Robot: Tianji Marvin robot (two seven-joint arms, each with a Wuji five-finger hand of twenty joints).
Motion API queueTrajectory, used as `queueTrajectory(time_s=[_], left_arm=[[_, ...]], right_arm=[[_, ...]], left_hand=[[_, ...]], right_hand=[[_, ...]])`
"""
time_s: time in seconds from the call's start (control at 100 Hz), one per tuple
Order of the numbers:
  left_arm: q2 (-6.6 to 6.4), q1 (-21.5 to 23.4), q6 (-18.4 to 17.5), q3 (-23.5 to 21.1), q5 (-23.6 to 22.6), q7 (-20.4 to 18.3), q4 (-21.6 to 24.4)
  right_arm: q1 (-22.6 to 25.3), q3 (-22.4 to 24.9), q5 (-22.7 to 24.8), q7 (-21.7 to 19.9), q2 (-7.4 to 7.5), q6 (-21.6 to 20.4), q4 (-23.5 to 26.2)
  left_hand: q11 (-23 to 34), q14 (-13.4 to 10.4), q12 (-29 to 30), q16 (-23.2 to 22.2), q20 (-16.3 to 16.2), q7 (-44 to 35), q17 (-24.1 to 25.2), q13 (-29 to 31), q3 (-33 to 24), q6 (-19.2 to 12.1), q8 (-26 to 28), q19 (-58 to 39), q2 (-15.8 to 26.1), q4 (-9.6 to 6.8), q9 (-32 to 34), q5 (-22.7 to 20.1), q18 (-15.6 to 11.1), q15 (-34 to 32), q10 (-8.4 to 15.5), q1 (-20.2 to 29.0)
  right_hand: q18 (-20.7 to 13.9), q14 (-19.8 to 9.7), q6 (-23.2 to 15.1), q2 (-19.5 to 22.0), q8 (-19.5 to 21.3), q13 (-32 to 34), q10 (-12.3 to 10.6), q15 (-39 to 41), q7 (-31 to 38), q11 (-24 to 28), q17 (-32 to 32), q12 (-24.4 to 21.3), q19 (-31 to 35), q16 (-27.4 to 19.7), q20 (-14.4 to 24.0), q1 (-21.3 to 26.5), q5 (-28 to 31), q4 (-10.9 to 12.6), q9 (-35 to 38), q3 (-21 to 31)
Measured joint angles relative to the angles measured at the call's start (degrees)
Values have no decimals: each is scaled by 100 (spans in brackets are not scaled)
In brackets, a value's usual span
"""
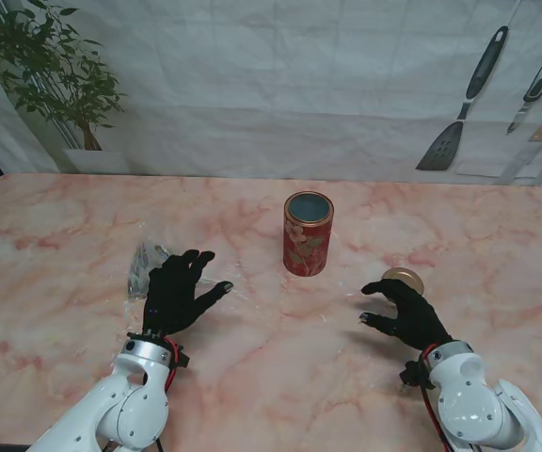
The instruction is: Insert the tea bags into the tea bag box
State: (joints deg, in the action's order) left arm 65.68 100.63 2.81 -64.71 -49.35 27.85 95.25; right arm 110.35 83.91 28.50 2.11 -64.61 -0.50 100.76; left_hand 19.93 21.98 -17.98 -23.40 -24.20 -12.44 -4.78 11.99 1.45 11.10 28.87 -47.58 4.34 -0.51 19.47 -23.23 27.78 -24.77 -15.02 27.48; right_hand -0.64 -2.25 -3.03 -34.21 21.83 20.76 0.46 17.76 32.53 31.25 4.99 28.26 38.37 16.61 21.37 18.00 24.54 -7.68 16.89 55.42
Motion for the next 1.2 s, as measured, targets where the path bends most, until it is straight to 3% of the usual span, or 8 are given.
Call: queueTrajectory(time_s=[0.19, 0.57, 0.68, 0.79, 0.92, 1.07, 1.09, 1.2], left_arm=[[0, -20, -38, 9, 36, 12, -18], [16, -66, -81, 25, 143, 5, -65], [16, -63, -126, 11, 177, -51, -61], [16, -62, -162, 10, 209, -62, -58], [19, -66, -207, 11, 253, -61, -59], [20, -68, -238, 13, 280, -61, -62], [21, -68, -245, 13, 286, -61, -63], [24, -69, -268, 13, 329, -74, -66]], right_arm=[[-172, 89, 182, -78, 42, 55, -7], [-704, 117, 1064, -535, 187, 279, -299], [-801, 111, 1486, -696, 241, 413, -327], [-900, 106, 1940, -1107, 317, 559, -314], [-983, 88, 2055, -1523, 408, 775, -258], [-1167, -19, 2393, -1696, 470, 812, -307], [-1204, -38, 2402, -1731, 476, 815, -327], [-1414, -169, 2276, -1763, 503, 842, -499]], left_hand=[[2, -4, 0, 0, -54, 0, -11, 60, 0, 0, 0, -61, 0, 0, 0, 0, -1, -1, 1, 0], [5, -4, 0, 0, -66, -1, -69, 61, 0, 0, 0, -71, -1, 0, 0, 0, -1, -1, 5, 0], [5, -4, 0, 0, -67, -15, -93, 61, -1, 0, 0, -83, -2, 0, 0, 0, -1, -1, 11, 0], [6, -4, 0, 0, -121, -19, -111, 62, -2, -6, 0, -136, -3, 0, 0, 0, -1, -1, 66, 0], [5, -4, 0, 0, -130, -73, -153, 71, -2, -78, 0, -140, -6, 0, 0, 0, -1, -1, 67, 0], [6, -4, 0, 0, -147, -81, -175, 95, -2, -139, 0, -143, -6, 0, 0, 0, -1, -1, 68, 0], [6, -7, 0, 0, -150, -82, -177, 131, -2, -139, 0, -143, -7, 0, 0, 0, -1, -3, 68, 0], [6, -7, 0, 0, -152, -141, -185, 133, -2, -142, 0, -206, -7, 0, 0, 1, -1, -3, 69, 0]], right_hand=[[-1, 0, -44, -74, 5, 0, 2, 0, -1, 0, 0, 0, -1, 0, 0, 0, -216, 0, -59, -11], [27, 79, -792, -450, -78, -192, 63, 132, -50, 43, -48, -12, 25, 0, -87, -93, -824, 0, -433, 308], [344, 145, -841, -626, -206, -292, 98, 163, -53, -249, -44, -270, 184, 0, -182, -249, -1001, -5, -498, 440], [1324, 474, -945, -851, -353, -421, 201, 173, -292, -942, 58, -502, 438, 0, -283, -387, -1350, -68, -558, 595], [2049, 726, -1032, -1117, -417, -486, 287, 224, -529, -1462, 195, -508, 683, 0, -499, -452, -1544, -86, -572, 751], [2265, 772, -1061, -1193, -419, -544, 364, 275, -719, -1962, 257, -336, 835, 40, -723, -455, -1706, -86, -703, 888], [2275, 778, -1061, -1193, -419, -545, 367, 282, -786, -2044, 268, -246, 952, 40, -788, -455, -1706, -182, -703, 899], [2414, 828, -1061, -1379, -363, -546, 411, 339, -925, -2193, 314, -21, 971, 41, -868, -458, -1706, -191, -723, 953]])
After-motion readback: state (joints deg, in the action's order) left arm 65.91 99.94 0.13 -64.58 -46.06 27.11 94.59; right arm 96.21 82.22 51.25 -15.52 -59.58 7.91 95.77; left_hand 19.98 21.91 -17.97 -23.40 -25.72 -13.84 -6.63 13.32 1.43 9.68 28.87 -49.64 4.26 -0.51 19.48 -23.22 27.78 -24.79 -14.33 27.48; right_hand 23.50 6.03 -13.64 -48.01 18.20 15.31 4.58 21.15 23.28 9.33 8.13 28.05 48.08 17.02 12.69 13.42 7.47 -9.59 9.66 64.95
